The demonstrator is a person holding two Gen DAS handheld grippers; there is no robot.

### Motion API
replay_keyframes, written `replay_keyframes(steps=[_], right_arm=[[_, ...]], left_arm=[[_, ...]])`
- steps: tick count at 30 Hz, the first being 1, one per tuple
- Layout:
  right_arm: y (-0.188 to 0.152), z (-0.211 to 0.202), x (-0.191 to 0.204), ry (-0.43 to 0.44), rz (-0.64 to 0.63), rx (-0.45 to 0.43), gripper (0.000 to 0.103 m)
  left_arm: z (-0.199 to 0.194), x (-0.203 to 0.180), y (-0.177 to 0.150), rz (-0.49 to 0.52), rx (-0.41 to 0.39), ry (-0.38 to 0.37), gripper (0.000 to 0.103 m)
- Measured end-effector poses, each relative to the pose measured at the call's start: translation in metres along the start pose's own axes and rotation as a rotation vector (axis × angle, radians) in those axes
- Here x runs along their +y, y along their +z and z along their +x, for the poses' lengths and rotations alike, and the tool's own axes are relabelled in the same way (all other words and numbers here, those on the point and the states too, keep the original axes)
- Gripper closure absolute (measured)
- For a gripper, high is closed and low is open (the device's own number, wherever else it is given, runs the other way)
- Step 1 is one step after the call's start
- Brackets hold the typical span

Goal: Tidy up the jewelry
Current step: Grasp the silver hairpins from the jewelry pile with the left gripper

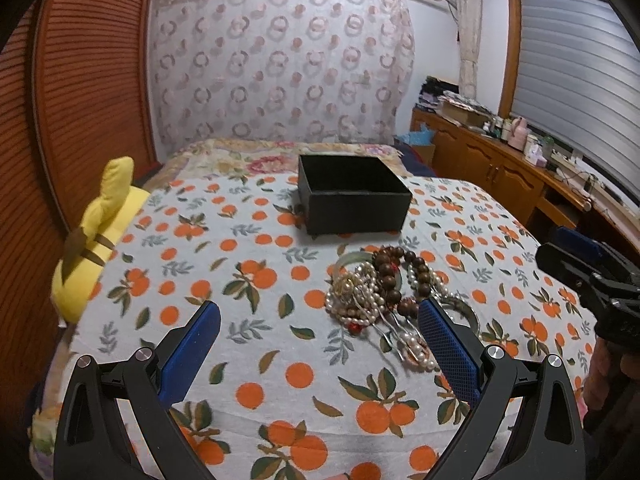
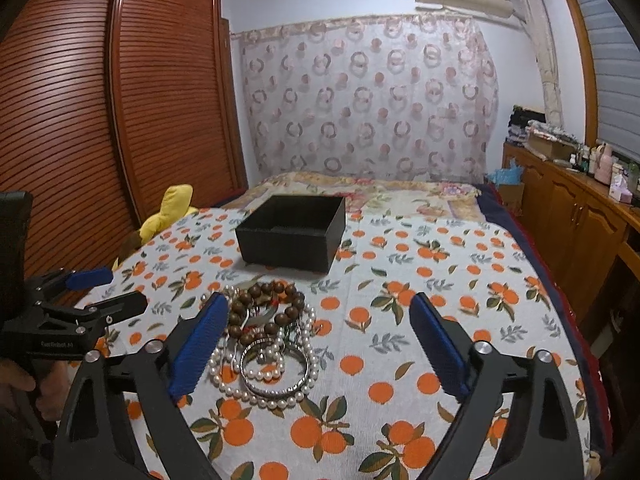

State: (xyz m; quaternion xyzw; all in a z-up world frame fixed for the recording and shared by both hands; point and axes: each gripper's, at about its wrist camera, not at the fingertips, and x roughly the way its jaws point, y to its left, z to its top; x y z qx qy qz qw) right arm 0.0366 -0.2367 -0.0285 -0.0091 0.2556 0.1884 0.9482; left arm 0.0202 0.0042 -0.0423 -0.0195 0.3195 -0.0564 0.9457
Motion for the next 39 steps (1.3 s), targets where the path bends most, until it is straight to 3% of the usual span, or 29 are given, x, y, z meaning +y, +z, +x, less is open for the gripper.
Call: replay_keyframes(steps=[7,11,16,25,27,32,39], right_arm=[[-0.012,0.017,-0.002,0.03,-0.016,0.068,0.026],[-0.017,0.023,-0.001,0.048,-0.025,0.094,0.029],[-0.022,0.027,0.0,0.062,-0.031,0.115,0.029],[-0.026,0.031,0.006,0.078,-0.049,0.136,0.029],[-0.028,0.032,0.008,0.083,-0.053,0.14,0.029],[-0.031,0.034,0.011,0.092,-0.06,0.15,0.029],[-0.033,0.038,0.014,0.099,-0.066,0.161,0.029]], left_arm=[[0.022,-0.01,-0.001,0.024,0.058,-0.064,0.033],[0.036,-0.011,0.002,0.021,0.088,-0.094,0.045],[0.055,-0.011,0.01,0.012,0.122,-0.123,0.056],[0.081,-0.01,0.02,-0.018,0.158,-0.155,0.065],[0.084,-0.01,0.02,-0.019,0.165,-0.155,0.071],[0.08,-0.006,0.02,-0.027,0.154,-0.154,0.102],[0.049,-0.002,0.029,-0.019,0.088,-0.184,0.103]])
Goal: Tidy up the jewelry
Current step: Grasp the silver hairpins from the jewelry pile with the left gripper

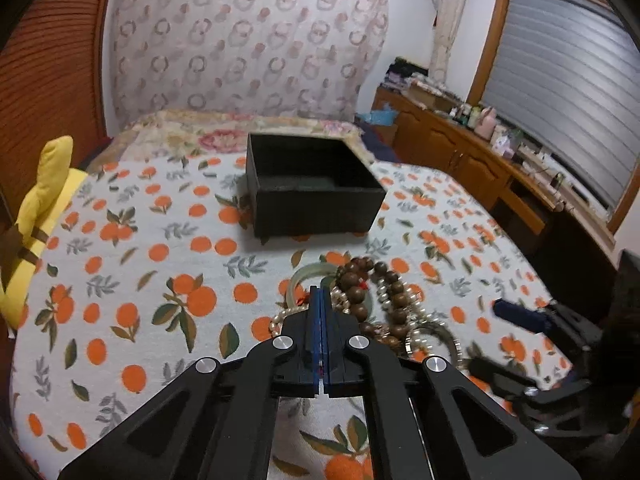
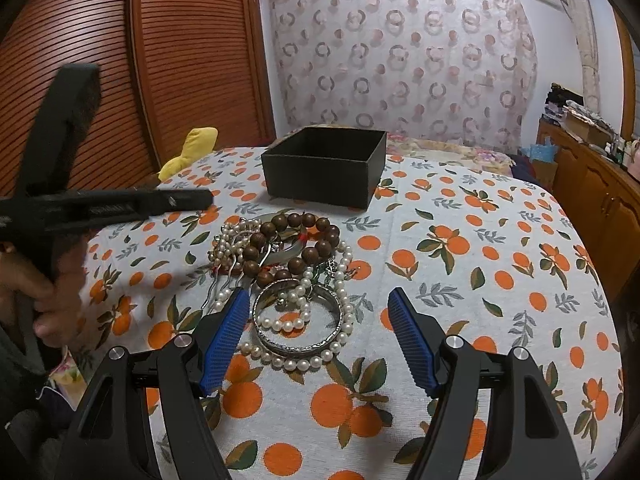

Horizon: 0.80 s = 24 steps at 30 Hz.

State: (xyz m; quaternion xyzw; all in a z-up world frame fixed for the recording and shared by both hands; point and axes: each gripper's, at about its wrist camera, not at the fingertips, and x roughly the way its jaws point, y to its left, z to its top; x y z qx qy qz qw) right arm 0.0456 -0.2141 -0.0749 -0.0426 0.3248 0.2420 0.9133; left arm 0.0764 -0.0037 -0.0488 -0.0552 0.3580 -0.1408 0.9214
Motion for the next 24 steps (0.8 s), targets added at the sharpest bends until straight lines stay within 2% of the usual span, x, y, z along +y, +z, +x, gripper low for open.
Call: replay_keyframes(steps=[8,12,14,15,24], right_arm=[[-0.001,0.001,0.001,0.004,-0.003,0.001,0.029],[-0.001,0.001,0.001,0.004,-0.004,0.001,0.029],[-0.001,0.001,0.001,0.003,-0.003,0.003,0.029],[-0.001,0.001,0.001,0.002,-0.001,0.004,0.029],[-0.005,0.003,0.0,0.003,0.002,0.002,0.029]], left_arm=[[-0.027,0.0,0.012,-0.003,-0.056,-0.014,0.103],[-0.012,0.003,0.009,-0.011,-0.006,0.004,0.103],[-0.003,0.005,0.005,-0.02,0.02,0.004,0.09],[0.002,0.004,0.003,-0.022,0.027,0.004,0.088],[0.033,-0.01,-0.01,0.009,0.12,0.018,0.087]])
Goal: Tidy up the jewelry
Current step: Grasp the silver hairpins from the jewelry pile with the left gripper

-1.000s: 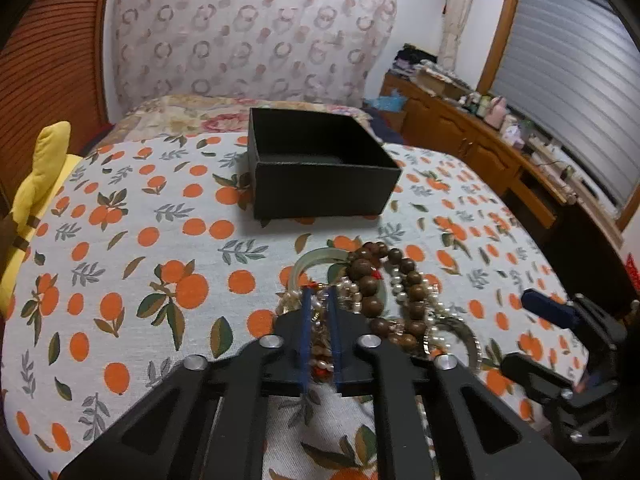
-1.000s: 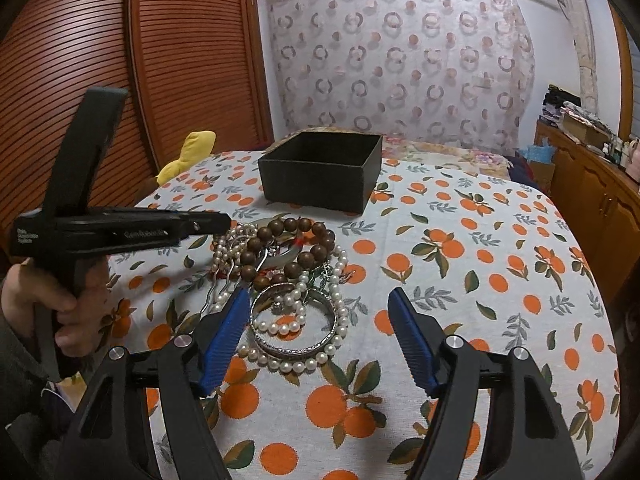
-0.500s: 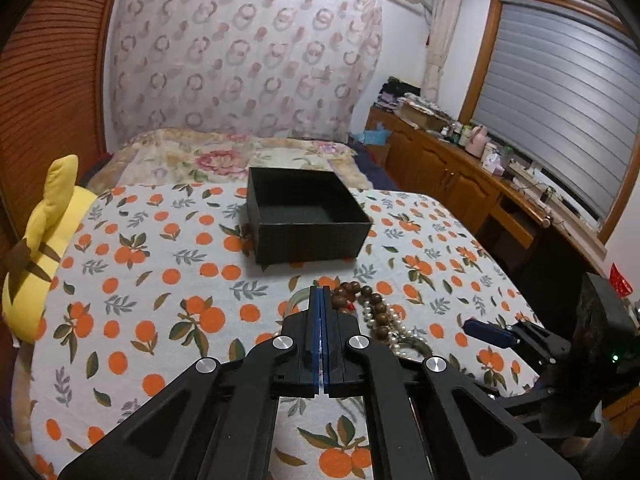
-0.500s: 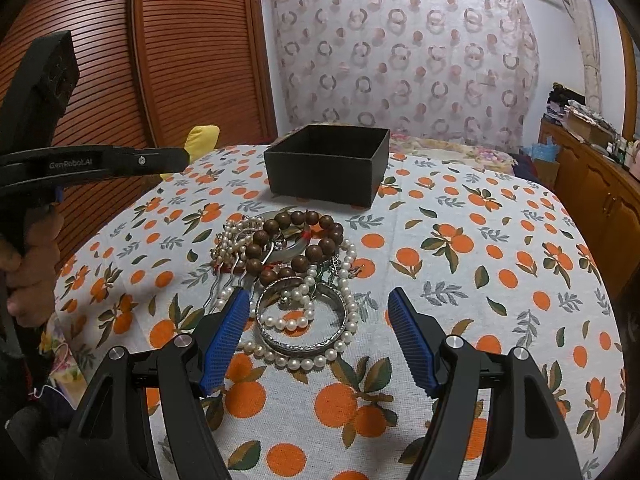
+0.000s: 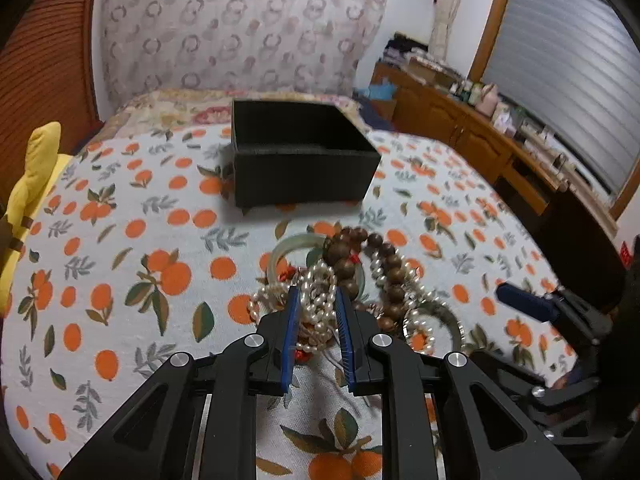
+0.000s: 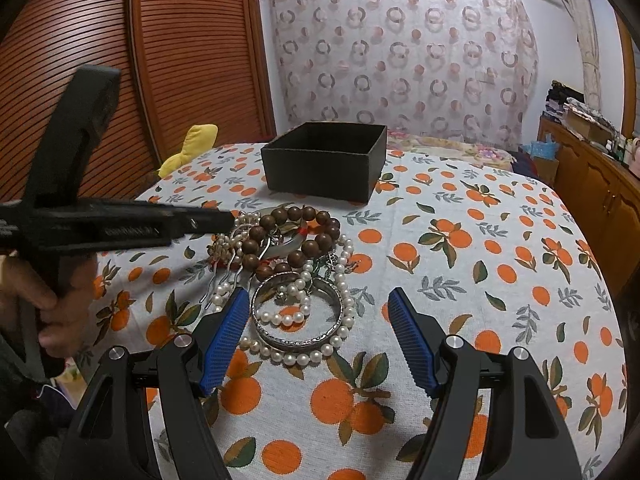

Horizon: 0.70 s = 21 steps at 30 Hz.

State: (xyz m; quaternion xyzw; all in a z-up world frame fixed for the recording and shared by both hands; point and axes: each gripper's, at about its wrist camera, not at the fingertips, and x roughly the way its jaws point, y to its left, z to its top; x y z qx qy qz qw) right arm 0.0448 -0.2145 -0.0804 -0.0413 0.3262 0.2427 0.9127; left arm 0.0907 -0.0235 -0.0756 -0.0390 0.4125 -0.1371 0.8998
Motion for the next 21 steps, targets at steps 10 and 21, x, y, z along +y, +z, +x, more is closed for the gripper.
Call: replay_keyframes(steps=[10,21], right_arm=[[-0.001,-0.001,-0.003,-0.001,0.003,-0.001,0.029],[-0.001,-0.001,-0.003,-0.001,0.003,0.0,0.029]], left_arm=[[0.007,0.004,-0.002,0.001,0.011,0.039,0.096],[-0.025,0.012,0.001,-0.005,-0.075,0.01,0.099]])
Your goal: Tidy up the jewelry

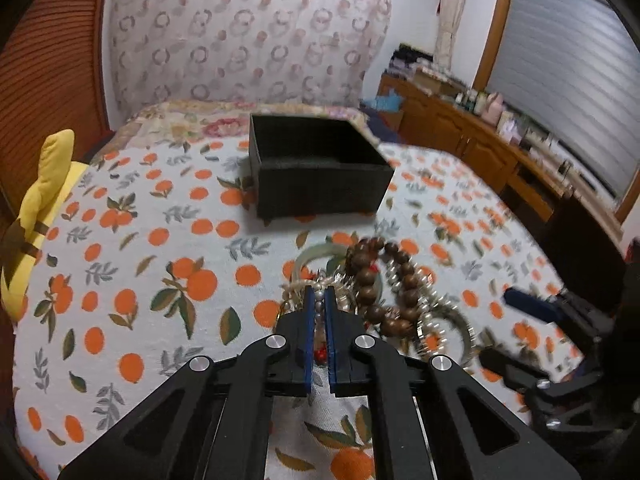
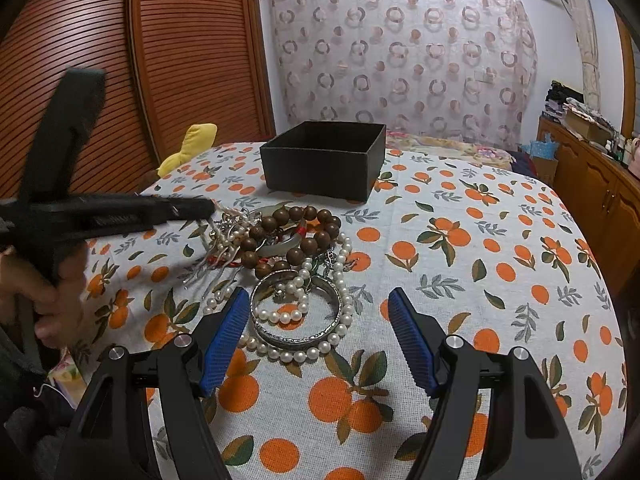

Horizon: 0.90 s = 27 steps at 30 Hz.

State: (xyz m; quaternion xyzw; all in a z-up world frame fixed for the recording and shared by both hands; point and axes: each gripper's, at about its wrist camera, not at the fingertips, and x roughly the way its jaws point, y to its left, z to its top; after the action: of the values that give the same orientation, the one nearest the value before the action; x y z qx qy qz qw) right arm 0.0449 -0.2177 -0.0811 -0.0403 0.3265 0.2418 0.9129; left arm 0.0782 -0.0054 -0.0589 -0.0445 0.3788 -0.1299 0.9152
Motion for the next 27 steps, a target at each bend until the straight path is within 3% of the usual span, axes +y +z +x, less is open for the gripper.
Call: replay_keyframes(steps=[16,23,27], right_arm=[[0.001,0.001,0.0,0.0,-0.005,0.001,0.029],[0.002,0.001,0.003,0.002,-0.011,0.004,0.029],[0.007,0.003,0.007,0.017,-0.025,0.009,0.029]], left_arm=[[-0.063,-0.01,0.024,0.01,-0.127,-0.09,0.099],[-0.074,-0.009,0.026,0.028,-0.137,-0.077,0.099],[-0.067,0.001,0.016,0.04,-0.103,-0.044,0.099]])
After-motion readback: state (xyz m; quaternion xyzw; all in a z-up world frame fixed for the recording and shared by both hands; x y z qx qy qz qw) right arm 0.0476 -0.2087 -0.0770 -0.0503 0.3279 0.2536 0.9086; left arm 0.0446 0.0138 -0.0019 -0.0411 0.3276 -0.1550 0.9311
